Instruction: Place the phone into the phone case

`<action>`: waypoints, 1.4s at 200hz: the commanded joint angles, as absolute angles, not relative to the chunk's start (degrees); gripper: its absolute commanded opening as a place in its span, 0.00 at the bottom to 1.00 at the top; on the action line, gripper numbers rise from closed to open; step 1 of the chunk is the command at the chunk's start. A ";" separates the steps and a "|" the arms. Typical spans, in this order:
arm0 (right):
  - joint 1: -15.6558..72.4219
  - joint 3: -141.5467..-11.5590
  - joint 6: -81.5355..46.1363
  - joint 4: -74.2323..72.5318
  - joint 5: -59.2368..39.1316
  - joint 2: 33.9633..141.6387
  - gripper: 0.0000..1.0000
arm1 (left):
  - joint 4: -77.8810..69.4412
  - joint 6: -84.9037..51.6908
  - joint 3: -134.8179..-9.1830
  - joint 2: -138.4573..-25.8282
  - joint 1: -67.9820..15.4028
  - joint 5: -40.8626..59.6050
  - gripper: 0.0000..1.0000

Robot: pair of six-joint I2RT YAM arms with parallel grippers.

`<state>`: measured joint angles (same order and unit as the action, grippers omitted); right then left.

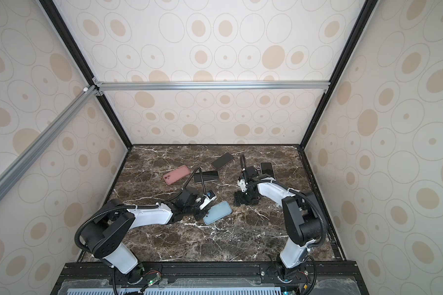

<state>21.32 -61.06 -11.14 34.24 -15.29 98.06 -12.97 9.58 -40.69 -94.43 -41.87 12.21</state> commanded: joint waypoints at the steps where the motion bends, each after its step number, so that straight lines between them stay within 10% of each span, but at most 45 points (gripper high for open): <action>1: 21.73 -61.72 -11.46 34.51 -15.91 99.10 0.72 | -15.74 7.24 -40.11 -93.35 -42.50 11.29 0.25; 36: 22.04 -61.19 -11.05 32.52 -19.59 99.48 0.67 | -24.34 -3.48 -37.46 -88.59 -42.49 10.24 0.50; 165: 24.61 -60.50 -12.51 27.71 -24.52 100.94 0.55 | -12.20 -44.62 -27.62 -73.91 -42.45 10.36 0.82; 280: 27.06 -59.31 -14.80 27.92 -23.98 103.66 0.48 | -25.75 -54.95 -23.64 -85.12 -42.45 22.06 0.56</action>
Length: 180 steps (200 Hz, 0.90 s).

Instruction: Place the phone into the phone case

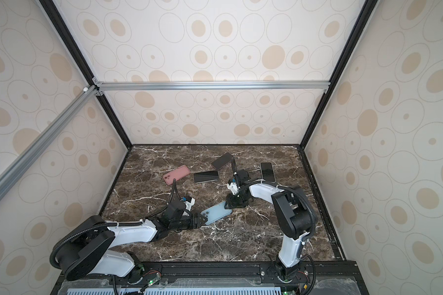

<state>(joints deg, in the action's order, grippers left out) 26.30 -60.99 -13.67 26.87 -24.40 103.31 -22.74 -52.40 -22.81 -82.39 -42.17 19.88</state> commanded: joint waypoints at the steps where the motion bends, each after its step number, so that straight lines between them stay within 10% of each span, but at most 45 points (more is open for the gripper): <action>1: 27.11 -59.27 -14.83 27.98 -23.99 103.64 0.48 | -25.75 -54.90 -23.68 -85.23 -42.50 22.06 0.55; 180: 29.87 -57.76 -18.78 28.38 -21.51 99.76 0.41 | -16.44 -44.96 -36.76 -96.80 -39.82 15.43 0.50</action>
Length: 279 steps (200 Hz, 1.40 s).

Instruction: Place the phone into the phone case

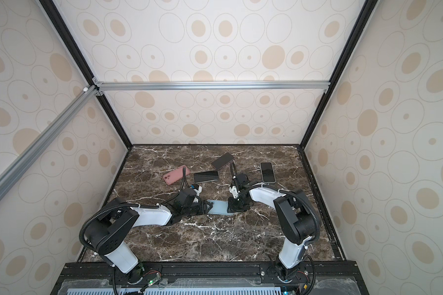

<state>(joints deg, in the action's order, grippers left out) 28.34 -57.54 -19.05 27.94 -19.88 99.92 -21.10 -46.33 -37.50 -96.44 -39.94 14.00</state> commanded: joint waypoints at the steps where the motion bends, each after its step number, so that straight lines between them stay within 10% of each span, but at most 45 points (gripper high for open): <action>1: 29.87 -57.75 -18.79 28.38 -21.43 99.76 0.41 | -16.44 -45.03 -36.75 -96.69 -39.77 15.45 0.50; 162: 29.88 -61.08 -17.28 29.52 -18.14 102.60 0.44 | -14.43 -44.96 -32.32 -92.02 -35.94 15.65 0.58; 245: 29.87 -69.56 8.29 35.17 -9.58 98.56 1.00 | -1.61 -34.53 -33.66 -78.95 -26.06 6.07 0.87; 279: 29.84 -77.59 19.22 35.23 -6.57 103.97 0.99 | 1.33 -32.47 -33.14 -73.24 -24.00 1.81 1.00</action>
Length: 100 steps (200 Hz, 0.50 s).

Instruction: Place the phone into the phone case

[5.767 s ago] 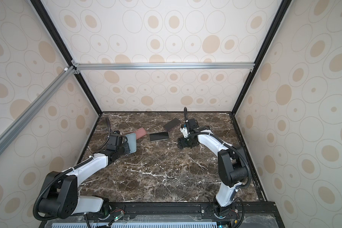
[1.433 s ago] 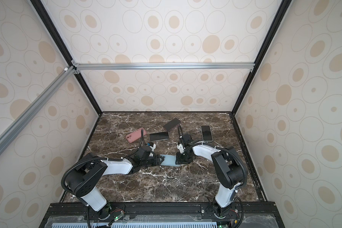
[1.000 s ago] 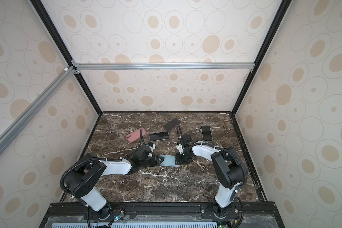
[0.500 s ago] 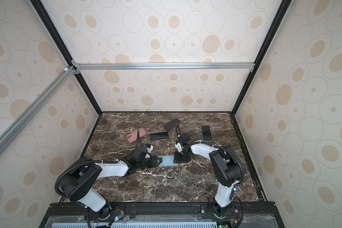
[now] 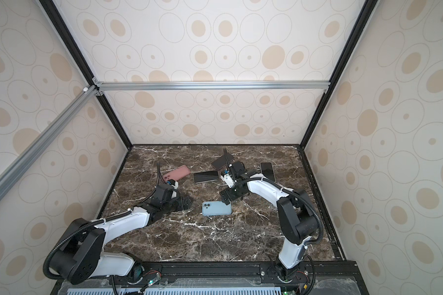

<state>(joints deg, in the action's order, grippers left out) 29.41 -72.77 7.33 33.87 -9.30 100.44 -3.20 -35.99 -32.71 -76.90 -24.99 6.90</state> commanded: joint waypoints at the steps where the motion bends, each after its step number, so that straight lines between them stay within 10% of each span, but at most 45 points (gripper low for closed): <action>1: 29.82 -77.99 19.54 35.19 -6.58 104.23 0.99 | 1.33 -32.45 -33.09 -73.09 -23.95 1.70 1.00; 100: 29.85 -108.42 45.01 38.04 -16.37 129.35 0.99 | 5.25 -30.46 -29.38 -61.47 -23.12 -3.14 1.00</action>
<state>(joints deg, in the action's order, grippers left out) 29.41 -100.51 38.59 34.52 -13.23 124.73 2.87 -32.56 -29.76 -63.66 -23.66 -1.58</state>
